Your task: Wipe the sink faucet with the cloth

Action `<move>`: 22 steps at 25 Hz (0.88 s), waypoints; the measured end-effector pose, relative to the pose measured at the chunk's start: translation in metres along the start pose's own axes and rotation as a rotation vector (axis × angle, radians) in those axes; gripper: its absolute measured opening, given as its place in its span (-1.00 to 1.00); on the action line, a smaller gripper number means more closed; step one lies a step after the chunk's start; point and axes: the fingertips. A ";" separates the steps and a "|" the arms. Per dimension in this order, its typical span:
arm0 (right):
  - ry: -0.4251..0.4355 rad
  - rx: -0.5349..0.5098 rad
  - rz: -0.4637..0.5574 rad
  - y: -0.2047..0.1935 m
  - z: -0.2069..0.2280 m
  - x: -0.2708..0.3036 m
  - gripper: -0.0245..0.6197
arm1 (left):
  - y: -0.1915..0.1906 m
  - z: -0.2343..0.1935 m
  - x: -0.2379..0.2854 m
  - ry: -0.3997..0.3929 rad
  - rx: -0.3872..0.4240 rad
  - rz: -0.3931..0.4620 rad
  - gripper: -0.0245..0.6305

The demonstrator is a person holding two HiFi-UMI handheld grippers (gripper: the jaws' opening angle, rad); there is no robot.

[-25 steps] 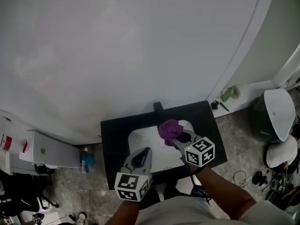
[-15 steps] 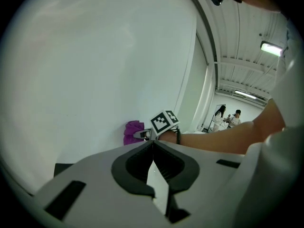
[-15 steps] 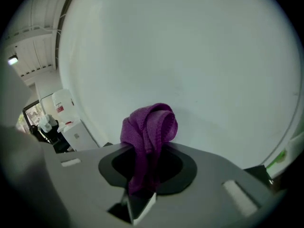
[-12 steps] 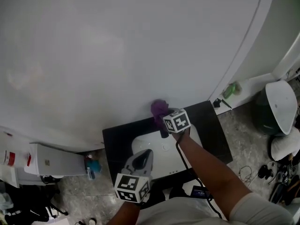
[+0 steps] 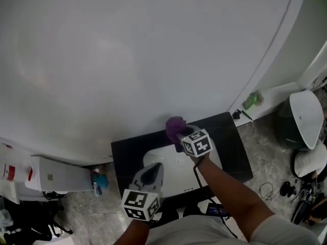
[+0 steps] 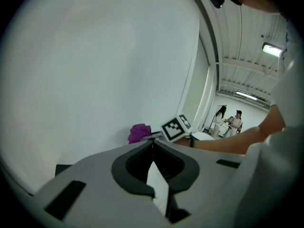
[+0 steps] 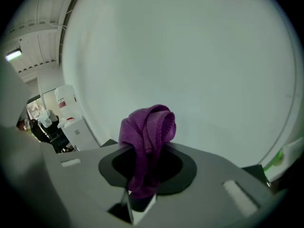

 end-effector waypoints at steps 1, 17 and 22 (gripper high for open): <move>0.003 0.002 -0.016 0.007 0.004 0.014 -0.68 | 0.000 0.001 0.000 0.003 0.002 -0.001 -0.90; 0.001 0.029 -0.082 -0.081 -0.004 0.005 -0.67 | 0.000 0.007 0.004 0.009 0.023 -0.018 -0.90; 0.015 0.016 -0.090 -0.096 -0.012 0.006 -0.67 | -0.004 0.012 0.003 0.004 0.016 -0.019 -0.90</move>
Point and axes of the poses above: the fingertips, and each gripper's own axes: x forward along the fingers, z to its right, y out of its top, and after that the axes turned 13 degrees about -y, right-handed
